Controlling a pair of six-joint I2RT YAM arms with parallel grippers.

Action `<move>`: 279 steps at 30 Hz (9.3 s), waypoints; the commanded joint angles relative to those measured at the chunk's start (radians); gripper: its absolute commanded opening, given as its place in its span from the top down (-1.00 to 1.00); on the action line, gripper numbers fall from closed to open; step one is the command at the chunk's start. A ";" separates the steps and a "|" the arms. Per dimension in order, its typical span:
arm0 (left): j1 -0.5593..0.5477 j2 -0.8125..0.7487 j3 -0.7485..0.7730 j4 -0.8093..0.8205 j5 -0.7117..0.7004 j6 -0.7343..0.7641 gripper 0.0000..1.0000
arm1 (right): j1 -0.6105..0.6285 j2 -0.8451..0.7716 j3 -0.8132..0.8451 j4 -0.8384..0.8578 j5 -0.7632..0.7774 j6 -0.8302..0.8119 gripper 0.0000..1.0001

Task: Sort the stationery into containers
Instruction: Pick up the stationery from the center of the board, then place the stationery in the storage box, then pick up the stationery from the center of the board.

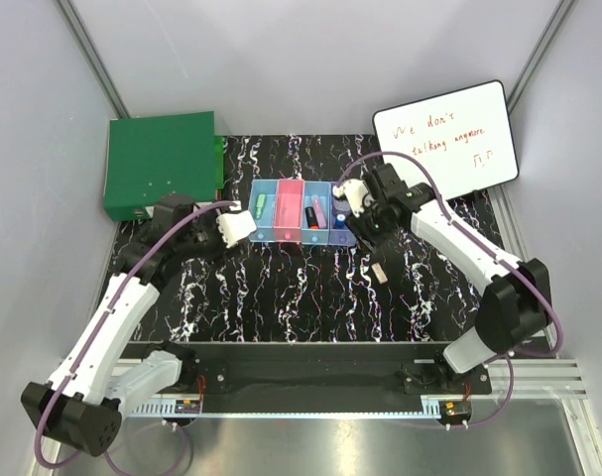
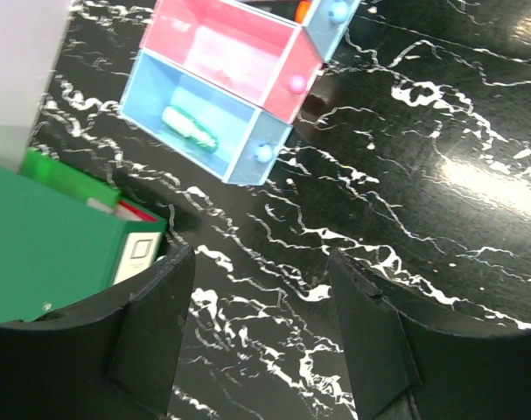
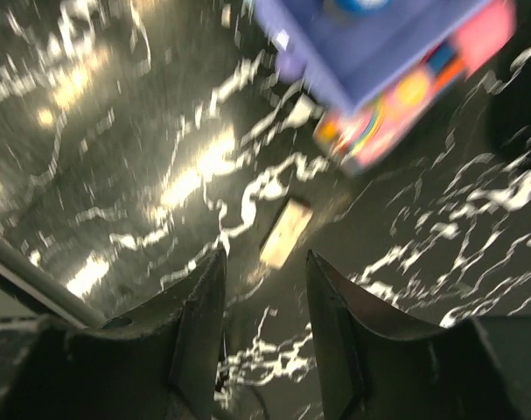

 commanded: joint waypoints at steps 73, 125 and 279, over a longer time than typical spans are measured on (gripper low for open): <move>-0.014 0.176 0.165 0.147 0.227 -0.149 -0.39 | -0.118 -0.088 -0.374 0.189 0.036 -0.113 1.00; -0.086 0.876 0.615 0.595 0.655 -0.885 -0.15 | 0.246 -0.126 -0.102 0.617 0.275 -0.501 1.00; -0.035 0.595 0.471 0.159 -0.096 -0.225 -0.04 | -0.234 0.340 -0.099 0.486 -0.107 0.297 -0.36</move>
